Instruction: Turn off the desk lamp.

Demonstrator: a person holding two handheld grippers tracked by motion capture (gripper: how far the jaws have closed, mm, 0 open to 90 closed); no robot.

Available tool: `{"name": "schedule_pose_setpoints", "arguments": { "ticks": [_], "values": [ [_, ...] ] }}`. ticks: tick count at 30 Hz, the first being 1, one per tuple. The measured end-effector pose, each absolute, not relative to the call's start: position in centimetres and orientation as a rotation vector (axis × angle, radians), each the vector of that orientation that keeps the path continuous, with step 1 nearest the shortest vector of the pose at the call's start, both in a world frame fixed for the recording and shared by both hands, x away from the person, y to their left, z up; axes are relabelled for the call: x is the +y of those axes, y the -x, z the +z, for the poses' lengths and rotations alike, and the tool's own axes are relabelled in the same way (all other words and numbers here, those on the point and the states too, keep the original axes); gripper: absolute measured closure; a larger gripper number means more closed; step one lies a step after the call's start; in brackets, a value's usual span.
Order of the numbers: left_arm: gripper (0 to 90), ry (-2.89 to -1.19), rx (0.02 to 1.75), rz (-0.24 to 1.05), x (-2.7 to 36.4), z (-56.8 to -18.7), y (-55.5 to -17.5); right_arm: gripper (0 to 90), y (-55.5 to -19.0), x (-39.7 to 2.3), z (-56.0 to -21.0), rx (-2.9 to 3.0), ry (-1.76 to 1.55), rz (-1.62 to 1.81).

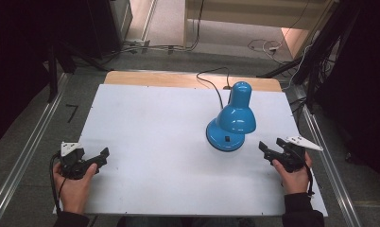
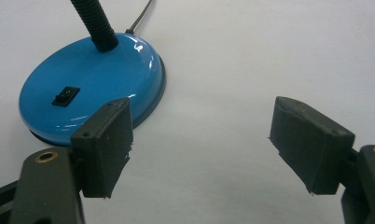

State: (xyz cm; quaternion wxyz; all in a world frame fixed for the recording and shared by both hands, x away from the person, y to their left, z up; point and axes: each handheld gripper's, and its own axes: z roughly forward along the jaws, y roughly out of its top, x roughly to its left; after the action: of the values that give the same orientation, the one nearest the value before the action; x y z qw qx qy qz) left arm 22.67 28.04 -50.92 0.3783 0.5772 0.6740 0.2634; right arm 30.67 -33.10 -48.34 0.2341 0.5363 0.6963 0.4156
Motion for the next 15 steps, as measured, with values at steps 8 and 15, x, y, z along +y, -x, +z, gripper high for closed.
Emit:
{"name": "schedule_pose_setpoints", "arguments": {
  "ticks": [8,15],
  "values": [
    [10.2,-1.476,1.723,0.673,28.0,-50.9,-22.7,19.9,-30.0,-34.3,-48.2,1.89,-1.479,1.129],
    [10.2,-1.48,1.722,0.674,28.0,-50.9,-22.7,19.8,-29.4,-35.5,-48.2,1.868,-1.485,1.1]
  ]
}}
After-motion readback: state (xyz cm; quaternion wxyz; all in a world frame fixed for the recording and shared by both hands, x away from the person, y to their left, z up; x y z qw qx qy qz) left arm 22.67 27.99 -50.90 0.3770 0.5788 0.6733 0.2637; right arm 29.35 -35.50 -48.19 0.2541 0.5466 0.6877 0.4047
